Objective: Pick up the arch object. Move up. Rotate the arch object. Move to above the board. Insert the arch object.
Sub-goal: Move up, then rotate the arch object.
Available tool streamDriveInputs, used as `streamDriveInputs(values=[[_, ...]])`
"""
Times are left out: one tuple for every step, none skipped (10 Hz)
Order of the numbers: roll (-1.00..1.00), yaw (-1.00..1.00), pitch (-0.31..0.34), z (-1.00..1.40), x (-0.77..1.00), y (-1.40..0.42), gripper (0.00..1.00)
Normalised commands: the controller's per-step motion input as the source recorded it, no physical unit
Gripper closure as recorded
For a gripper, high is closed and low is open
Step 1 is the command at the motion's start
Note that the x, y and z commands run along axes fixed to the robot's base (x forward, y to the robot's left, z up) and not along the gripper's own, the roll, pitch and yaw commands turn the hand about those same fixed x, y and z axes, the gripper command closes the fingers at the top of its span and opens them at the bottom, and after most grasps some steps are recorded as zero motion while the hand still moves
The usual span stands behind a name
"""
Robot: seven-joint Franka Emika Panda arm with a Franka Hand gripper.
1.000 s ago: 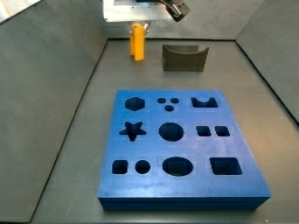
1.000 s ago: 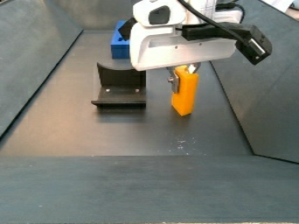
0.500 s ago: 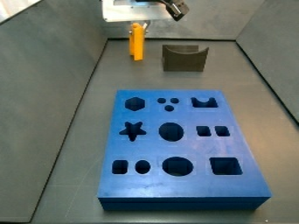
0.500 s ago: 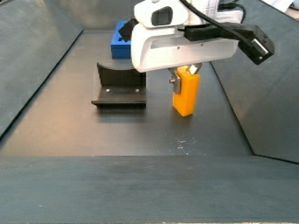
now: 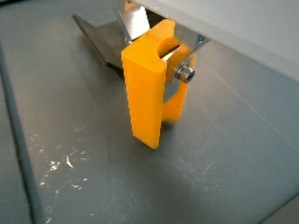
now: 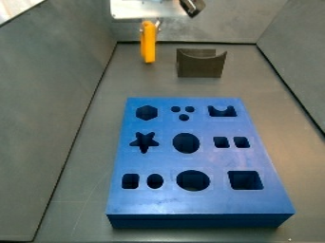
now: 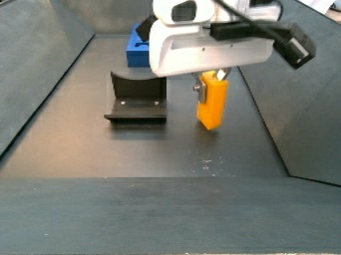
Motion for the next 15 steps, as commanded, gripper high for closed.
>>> streamDriveInputs(values=[[0.02,0.03,0.019,0.66,-0.04,0.03,1.00],[0.04,0.01,0.023,0.50,-0.03,0.02,1.00],[0.05,0.00,0.025,0.37,-0.03,0.01,1.00],[0.06,0.00,0.029,0.24,-0.03,0.01,1.00],[0.00,0.00,0.000,1.00,-0.36,-0.50,1.00],[0.01,0.00,-0.013,1.00,-0.37,-0.52,1.00],[0.04,0.02,-0.033,1.00,-0.35,-0.46,1.00],[0.06,0.02,-0.030,1.00,-0.33,-0.41,1.00],[0.10,0.03,0.009,1.00,-0.25,-0.32,1.00],[0.12,0.03,0.032,1.00,-0.22,-0.28,1.00],[0.14,0.03,0.068,1.00,-0.17,-0.23,1.00],[0.16,0.03,0.067,1.00,-0.16,-0.21,1.00],[0.18,0.03,0.043,1.00,-0.14,-0.17,1.00],[0.17,0.03,0.033,1.00,-0.13,-0.15,1.00],[0.14,0.02,0.019,0.89,-0.10,-0.10,1.00]])
